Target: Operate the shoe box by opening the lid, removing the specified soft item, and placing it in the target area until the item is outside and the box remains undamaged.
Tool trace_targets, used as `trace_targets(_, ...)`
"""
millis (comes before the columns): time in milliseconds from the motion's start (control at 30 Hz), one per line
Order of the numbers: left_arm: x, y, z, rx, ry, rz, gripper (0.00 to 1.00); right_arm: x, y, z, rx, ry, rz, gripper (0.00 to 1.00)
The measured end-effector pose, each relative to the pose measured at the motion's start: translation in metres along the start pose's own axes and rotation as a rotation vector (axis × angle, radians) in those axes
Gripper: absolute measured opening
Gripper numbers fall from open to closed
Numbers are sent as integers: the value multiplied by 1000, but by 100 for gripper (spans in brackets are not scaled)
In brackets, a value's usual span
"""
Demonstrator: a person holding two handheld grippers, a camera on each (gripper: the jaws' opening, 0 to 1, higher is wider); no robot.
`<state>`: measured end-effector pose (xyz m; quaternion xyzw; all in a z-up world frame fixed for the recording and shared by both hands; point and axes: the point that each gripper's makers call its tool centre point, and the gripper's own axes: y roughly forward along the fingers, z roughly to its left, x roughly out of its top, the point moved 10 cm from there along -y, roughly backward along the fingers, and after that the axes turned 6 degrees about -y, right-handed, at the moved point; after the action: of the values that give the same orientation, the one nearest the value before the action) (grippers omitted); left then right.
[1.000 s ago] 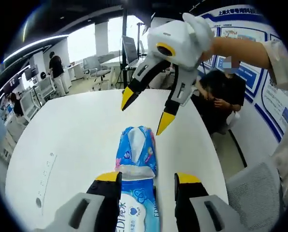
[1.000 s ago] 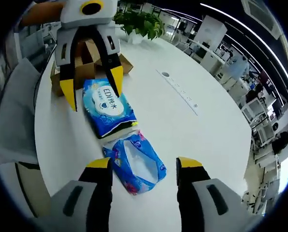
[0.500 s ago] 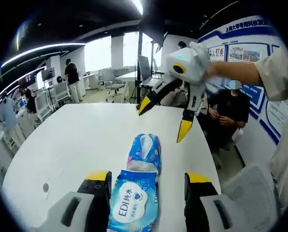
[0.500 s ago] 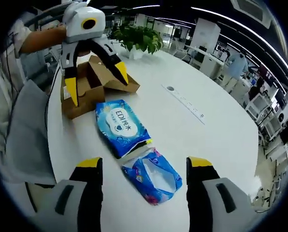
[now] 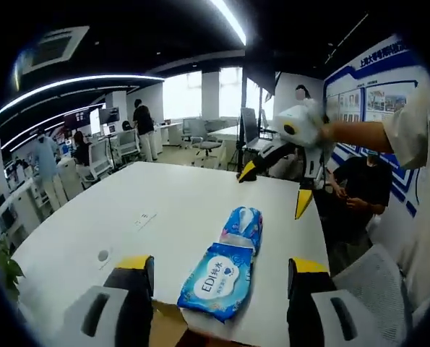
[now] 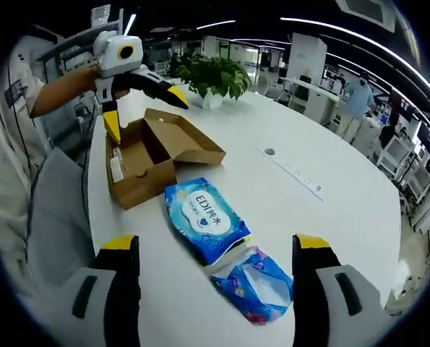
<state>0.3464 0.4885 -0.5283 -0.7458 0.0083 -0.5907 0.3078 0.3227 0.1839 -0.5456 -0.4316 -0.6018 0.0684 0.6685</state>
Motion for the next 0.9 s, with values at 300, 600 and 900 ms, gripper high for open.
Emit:
trace_targets(300, -22, -52, 5, 89, -55, -44, 89, 18, 8, 16, 38, -5, -55, 90)
trace_targets(600, -45, -97, -1, 153, -127, -107, 100, 35, 20, 30, 90, -63, -79, 90)
trace_targets(900, -72, -134, -2, 242, -159, -105, 100, 56, 38, 42, 163, -157, -119, 85)
